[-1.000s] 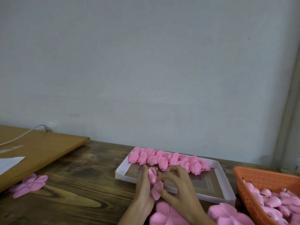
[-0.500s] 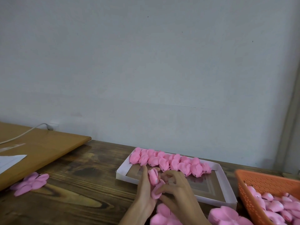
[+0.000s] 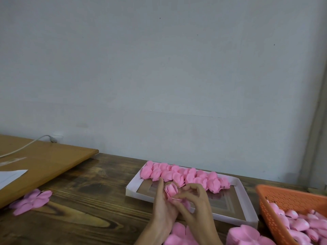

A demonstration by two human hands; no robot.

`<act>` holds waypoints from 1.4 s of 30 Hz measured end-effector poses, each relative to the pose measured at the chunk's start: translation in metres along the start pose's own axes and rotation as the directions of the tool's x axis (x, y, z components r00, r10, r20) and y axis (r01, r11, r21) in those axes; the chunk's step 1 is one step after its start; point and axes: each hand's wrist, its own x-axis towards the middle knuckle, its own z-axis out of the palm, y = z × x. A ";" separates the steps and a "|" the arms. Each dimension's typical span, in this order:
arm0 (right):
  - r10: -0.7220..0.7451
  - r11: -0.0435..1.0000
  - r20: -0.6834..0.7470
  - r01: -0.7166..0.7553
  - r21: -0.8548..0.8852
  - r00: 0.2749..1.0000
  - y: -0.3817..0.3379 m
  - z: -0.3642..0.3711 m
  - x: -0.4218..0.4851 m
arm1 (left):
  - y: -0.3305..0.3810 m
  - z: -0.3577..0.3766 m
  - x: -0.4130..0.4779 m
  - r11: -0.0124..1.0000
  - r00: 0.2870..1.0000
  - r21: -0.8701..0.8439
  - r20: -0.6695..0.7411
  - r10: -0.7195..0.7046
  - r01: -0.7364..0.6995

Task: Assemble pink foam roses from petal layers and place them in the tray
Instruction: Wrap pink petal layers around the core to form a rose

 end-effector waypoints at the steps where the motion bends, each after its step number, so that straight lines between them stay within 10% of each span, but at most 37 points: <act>1: -0.004 1.000 -0.005 0.004 -0.003 1.000 0.000 0.001 0.000 | -0.001 -0.001 0.001 1.000 1.000 0.011 -0.004 0.003 -0.003; 21: -0.073 0.985 -0.161 0.046 -0.165 0.984 0.003 0.002 -0.003 | -0.006 0.008 -0.019 0.901 0.979 0.391 0.153 0.136 -0.186; 42: 0.046 0.976 -0.082 -0.063 -0.210 0.996 -0.006 -0.004 -0.003 | -0.009 0.005 -0.013 0.958 0.992 0.272 -0.051 0.114 -0.096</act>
